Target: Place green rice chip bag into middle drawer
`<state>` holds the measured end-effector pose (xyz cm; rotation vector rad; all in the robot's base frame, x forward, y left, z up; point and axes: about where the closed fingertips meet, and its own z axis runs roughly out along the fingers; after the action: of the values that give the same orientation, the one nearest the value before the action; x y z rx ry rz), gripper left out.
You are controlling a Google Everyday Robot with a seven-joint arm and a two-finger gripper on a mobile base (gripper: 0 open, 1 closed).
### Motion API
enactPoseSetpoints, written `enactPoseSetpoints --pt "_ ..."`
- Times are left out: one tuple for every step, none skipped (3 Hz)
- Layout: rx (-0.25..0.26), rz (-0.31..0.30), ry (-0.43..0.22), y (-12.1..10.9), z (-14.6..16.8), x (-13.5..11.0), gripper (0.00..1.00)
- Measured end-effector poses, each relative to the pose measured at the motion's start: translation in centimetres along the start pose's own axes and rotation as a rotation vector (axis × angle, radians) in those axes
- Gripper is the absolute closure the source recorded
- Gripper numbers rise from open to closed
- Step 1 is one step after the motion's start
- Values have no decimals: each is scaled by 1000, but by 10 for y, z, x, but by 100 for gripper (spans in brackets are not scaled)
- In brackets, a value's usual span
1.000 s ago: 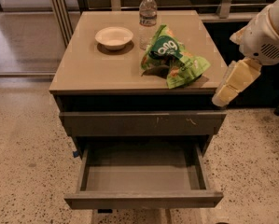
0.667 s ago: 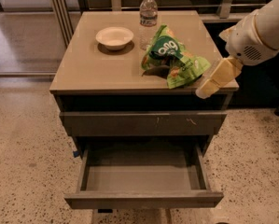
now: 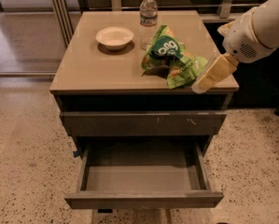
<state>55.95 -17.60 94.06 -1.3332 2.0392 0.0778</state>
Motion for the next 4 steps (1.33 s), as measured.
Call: enactPoseSetpoints --pt "22 11 -58 -1 4 -3 0" --pt "59 10 -146 -6 18 -17 0" --pt "105 7 -228 -19 33 -35 0" --pt "114 -6 -267 -28 53 -53 0"
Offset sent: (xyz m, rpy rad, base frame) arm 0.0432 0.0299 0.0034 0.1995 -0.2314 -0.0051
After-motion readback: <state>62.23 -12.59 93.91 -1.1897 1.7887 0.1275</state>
